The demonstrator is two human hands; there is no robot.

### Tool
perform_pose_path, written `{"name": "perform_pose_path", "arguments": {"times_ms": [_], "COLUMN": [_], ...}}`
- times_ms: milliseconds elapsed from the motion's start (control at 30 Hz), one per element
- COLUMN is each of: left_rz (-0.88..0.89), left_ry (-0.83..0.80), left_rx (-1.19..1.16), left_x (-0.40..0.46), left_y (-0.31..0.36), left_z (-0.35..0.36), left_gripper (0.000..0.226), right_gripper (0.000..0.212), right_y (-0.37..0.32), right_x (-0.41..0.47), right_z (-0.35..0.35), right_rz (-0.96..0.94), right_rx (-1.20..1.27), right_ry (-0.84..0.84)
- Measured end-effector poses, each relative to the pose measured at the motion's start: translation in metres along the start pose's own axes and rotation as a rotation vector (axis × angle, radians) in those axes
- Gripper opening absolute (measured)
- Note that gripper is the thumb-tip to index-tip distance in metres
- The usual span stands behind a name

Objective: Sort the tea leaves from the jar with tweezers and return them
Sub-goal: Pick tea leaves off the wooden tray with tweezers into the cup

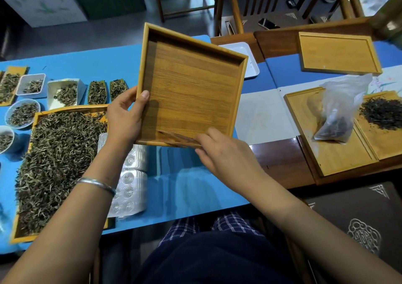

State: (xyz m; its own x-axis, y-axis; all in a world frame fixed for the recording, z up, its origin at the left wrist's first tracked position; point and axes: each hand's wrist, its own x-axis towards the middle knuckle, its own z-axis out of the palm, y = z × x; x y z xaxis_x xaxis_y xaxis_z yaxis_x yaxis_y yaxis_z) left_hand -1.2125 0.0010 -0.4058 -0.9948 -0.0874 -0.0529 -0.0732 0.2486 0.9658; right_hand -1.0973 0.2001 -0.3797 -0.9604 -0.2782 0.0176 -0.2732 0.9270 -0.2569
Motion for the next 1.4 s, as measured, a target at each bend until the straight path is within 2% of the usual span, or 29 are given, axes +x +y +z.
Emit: {"name": "perform_pose_path", "arguments": {"times_ms": [233, 700, 967, 1267, 1400], "left_rz": [0.031, 0.03, 0.038, 0.033, 0.01], "left_ry": [-0.017, -0.022, -0.026, -0.008, 0.006], "left_rx": [-0.026, -0.038, -0.044, -0.05, -0.069], "left_x": [0.002, 0.005, 0.004, 0.005, 0.004], "left_y": [-0.003, -0.006, -0.009, -0.013, -0.013], "left_z": [-0.001, -0.001, -0.003, -0.001, 0.0], "left_gripper": [0.024, 0.022, 0.021, 0.026, 0.027], "right_gripper": [0.031, 0.03, 0.024, 0.032, 0.029], "right_y": [0.021, 0.074, 0.086, 0.093, 0.099], "right_x": [0.011, -0.026, -0.037, -0.043, -0.048], "right_z": [-0.003, -0.006, -0.017, -0.024, -0.025], "right_rz": [-0.033, 0.065, 0.11, 0.112, 0.184], "right_rx": [-0.077, -0.14, -0.267, -0.305, -0.189], "right_ry": [-0.039, -0.1, -0.134, -0.156, -0.051]}}
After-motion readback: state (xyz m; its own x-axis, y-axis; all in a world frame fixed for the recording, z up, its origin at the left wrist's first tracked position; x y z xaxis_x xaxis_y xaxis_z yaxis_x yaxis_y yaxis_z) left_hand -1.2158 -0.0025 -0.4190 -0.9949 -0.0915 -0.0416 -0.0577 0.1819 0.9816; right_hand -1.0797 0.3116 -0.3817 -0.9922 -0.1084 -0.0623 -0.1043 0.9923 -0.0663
